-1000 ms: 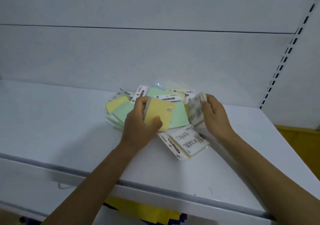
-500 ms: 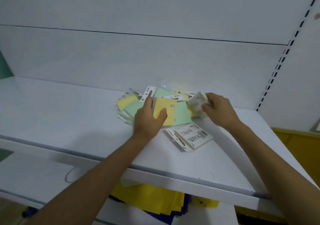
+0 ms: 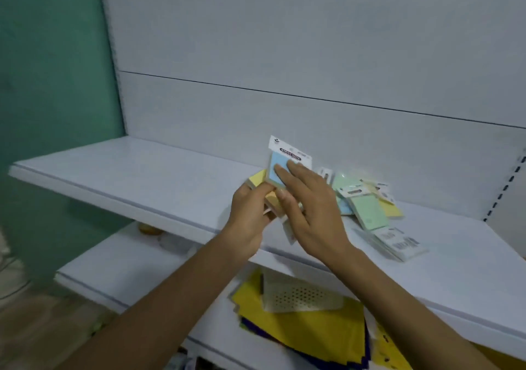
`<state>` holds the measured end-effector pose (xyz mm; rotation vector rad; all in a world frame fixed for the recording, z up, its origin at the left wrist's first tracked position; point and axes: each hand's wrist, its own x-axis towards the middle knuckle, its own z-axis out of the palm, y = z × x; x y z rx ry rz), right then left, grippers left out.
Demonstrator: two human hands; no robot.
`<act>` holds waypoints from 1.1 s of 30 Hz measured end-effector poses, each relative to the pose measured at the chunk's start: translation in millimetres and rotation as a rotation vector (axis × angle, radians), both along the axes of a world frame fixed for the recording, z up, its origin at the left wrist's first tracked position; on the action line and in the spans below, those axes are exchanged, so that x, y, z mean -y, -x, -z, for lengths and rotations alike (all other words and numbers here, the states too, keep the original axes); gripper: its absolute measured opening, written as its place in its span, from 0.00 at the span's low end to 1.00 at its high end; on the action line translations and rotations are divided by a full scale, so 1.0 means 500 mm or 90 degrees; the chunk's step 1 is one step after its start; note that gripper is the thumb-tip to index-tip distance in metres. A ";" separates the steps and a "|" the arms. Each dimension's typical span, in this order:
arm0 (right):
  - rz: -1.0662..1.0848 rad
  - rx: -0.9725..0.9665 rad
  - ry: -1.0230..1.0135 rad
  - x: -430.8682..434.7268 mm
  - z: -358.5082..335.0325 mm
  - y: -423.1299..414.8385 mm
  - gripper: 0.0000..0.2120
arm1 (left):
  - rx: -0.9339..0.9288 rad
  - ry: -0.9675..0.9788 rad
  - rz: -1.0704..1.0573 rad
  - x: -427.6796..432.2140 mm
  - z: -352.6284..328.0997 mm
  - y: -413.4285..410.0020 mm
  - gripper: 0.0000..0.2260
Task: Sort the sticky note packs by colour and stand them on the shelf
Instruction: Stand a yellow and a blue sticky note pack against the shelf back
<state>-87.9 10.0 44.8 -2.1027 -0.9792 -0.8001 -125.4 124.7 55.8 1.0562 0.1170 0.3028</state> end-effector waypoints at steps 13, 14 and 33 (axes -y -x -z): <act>-0.363 -0.555 -0.304 -0.444 -0.050 0.253 0.14 | 0.043 -0.158 -0.173 -0.454 0.012 0.358 0.09; -0.379 -0.558 -0.308 -0.473 -0.045 0.271 0.14 | 0.017 -0.211 -0.193 -0.481 0.019 0.382 0.09; -0.461 -0.828 -0.481 -0.661 -0.042 0.097 0.12 | -0.017 -0.088 -0.246 -0.736 0.040 0.320 0.12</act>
